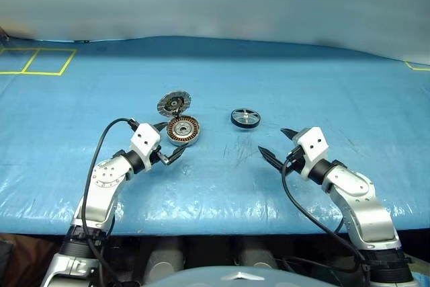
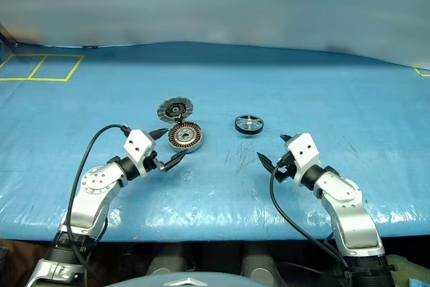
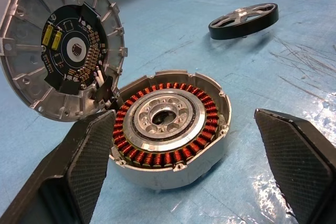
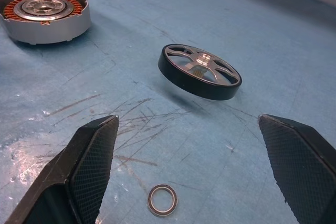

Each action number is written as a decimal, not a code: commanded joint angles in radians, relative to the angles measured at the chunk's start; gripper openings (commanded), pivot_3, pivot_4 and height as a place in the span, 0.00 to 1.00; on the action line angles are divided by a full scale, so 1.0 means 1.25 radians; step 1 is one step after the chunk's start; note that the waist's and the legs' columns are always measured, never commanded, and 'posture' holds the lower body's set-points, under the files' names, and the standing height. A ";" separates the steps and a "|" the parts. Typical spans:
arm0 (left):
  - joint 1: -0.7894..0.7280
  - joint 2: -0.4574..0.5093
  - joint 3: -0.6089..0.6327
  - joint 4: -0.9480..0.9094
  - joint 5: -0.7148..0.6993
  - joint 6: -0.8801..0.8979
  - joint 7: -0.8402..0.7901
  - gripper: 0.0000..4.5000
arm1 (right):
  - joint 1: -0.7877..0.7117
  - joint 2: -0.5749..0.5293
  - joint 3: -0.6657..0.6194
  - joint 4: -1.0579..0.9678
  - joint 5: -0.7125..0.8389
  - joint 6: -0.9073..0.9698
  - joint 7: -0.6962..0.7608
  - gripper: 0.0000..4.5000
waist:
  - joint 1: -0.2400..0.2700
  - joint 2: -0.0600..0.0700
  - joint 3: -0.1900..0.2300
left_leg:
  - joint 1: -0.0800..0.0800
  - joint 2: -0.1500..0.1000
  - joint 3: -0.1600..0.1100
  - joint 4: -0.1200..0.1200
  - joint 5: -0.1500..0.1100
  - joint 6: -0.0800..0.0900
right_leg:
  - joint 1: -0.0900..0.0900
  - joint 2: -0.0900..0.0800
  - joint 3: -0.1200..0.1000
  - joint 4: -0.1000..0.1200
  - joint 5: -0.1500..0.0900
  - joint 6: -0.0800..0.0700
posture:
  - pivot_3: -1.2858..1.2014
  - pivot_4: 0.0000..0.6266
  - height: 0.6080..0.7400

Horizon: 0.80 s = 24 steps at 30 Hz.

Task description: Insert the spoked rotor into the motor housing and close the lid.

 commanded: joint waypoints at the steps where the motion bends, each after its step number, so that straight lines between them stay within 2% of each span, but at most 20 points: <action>1: -0.007 0.003 0.005 -0.036 -0.003 -0.003 0.001 1.00 | -0.007 -0.009 -0.008 -0.016 0.003 -0.011 0.002 0.99 | 0.000 0.000 0.000 | 0.000 0.000 0.000 0.000 0.000 0.000 | 0.000 0.000 0.000 0.000 0.000 0.000 | 0.52 0.24 1.00; 24: -0.005 0.008 0.000 -0.035 -0.004 0.000 -0.007 1.00 | -0.016 -0.017 -0.005 -0.012 0.000 -0.009 -0.001 0.99 | 0.000 0.000 0.000 | 0.000 0.000 0.000 0.000 0.000 0.000 | 0.000 0.000 0.000 0.000 0.000 0.000 | 0.52 0.24 1.00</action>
